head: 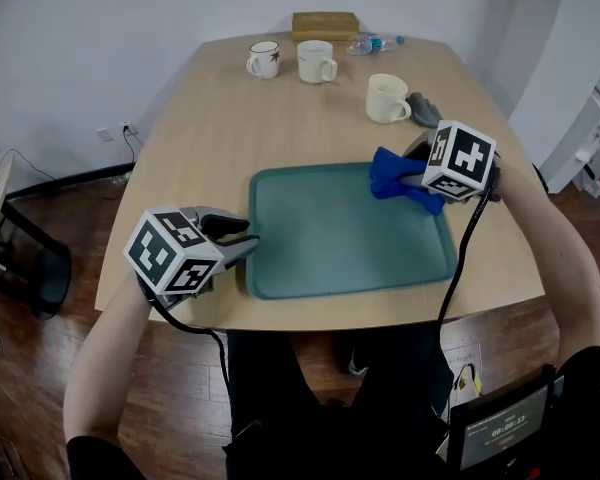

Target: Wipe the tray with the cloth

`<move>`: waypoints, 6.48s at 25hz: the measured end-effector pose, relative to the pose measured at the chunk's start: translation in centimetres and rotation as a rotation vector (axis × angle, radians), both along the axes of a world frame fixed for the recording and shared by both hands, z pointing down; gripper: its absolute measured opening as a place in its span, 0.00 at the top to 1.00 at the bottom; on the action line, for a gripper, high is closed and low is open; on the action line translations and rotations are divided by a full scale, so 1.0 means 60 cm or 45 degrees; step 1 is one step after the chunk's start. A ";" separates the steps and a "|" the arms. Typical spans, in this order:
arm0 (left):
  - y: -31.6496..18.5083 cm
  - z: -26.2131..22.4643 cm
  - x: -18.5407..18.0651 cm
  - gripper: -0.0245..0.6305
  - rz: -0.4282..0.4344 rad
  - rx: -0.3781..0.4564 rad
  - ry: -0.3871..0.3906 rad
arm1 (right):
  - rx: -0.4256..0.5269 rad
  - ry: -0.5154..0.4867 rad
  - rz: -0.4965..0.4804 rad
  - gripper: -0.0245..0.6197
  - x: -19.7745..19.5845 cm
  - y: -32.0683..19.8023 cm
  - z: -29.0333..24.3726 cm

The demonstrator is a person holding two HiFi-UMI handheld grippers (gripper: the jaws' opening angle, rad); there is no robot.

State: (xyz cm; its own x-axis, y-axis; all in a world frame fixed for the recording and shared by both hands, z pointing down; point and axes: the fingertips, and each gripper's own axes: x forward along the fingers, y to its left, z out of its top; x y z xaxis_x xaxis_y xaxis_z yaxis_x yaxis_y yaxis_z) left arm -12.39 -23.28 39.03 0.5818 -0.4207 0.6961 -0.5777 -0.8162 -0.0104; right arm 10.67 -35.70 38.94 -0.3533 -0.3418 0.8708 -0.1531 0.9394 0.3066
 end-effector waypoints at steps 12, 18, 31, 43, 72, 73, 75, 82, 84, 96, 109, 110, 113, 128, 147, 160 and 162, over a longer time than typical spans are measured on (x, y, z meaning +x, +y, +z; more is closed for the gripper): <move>-0.003 0.000 -0.001 0.78 -0.019 0.000 -0.012 | -0.176 -0.075 -0.343 0.79 -0.077 0.275 -0.014; 0.001 -0.001 -0.001 0.78 -0.010 -0.004 -0.006 | -0.196 -0.059 -0.445 0.79 -0.100 0.291 -0.009; 0.002 -0.004 0.001 0.78 0.009 0.003 0.004 | -0.007 0.015 -0.242 0.78 -0.132 0.017 -0.001; -0.005 0.000 -0.004 0.78 -0.027 -0.006 -0.002 | -0.077 -0.087 -0.314 0.78 -0.141 0.133 0.000; -0.007 -0.002 0.003 0.78 0.062 -0.023 -0.010 | -0.033 -0.058 -0.163 0.79 -0.201 0.026 0.004; -0.008 -0.001 0.004 0.78 0.063 -0.028 -0.013 | -0.034 -0.054 -0.167 0.79 -0.202 0.035 0.004; -0.010 0.000 0.003 0.78 0.059 -0.035 -0.014 | -0.051 -0.041 -0.191 0.79 -0.206 0.069 0.004; -0.010 -0.002 0.000 0.78 0.047 -0.024 -0.026 | -0.206 -0.027 -0.373 0.79 -0.242 0.259 -0.002; -0.010 -0.002 0.001 0.78 0.049 -0.027 -0.026 | -0.234 -0.026 -0.422 0.79 -0.254 0.296 -0.004; -0.006 -0.005 0.005 0.78 0.074 -0.018 0.011 | -0.133 -0.032 -0.377 0.79 -0.271 0.153 0.005; -0.003 -0.003 -0.005 0.78 0.031 0.024 0.011 | 0.007 -0.020 -0.231 0.79 -0.274 0.105 0.001; 0.003 -0.005 -0.007 0.78 0.036 0.020 0.025 | -0.010 -0.020 -0.259 0.79 -0.279 0.131 -0.001; 0.017 -0.026 -0.013 0.78 0.040 0.044 0.102 | -0.059 -0.023 -0.367 0.79 -0.292 0.208 -0.006; 0.093 0.014 -0.105 0.78 0.034 0.013 -0.022 | -0.038 0.002 -0.422 0.79 -0.386 0.138 -0.004; 0.070 -0.061 -0.056 0.82 0.061 0.088 0.159 | -0.046 -0.040 -0.345 0.79 -0.377 0.102 0.000; 0.056 -0.056 -0.011 0.80 0.125 0.099 -0.044 | -0.165 -0.155 -0.472 0.79 -0.317 0.293 -0.006; 0.052 -0.059 0.003 0.80 0.148 0.109 -0.071 | -0.155 -0.162 -0.469 0.79 -0.308 0.300 -0.006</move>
State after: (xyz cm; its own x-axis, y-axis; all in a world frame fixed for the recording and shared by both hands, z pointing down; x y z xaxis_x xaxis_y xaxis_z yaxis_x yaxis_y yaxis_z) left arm -12.22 -20.18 35.49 0.5914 -0.4116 0.6935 -0.4756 -0.8725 -0.1122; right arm -7.83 -17.73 38.59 -0.5401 -0.0694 0.8387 0.1707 0.9668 0.1899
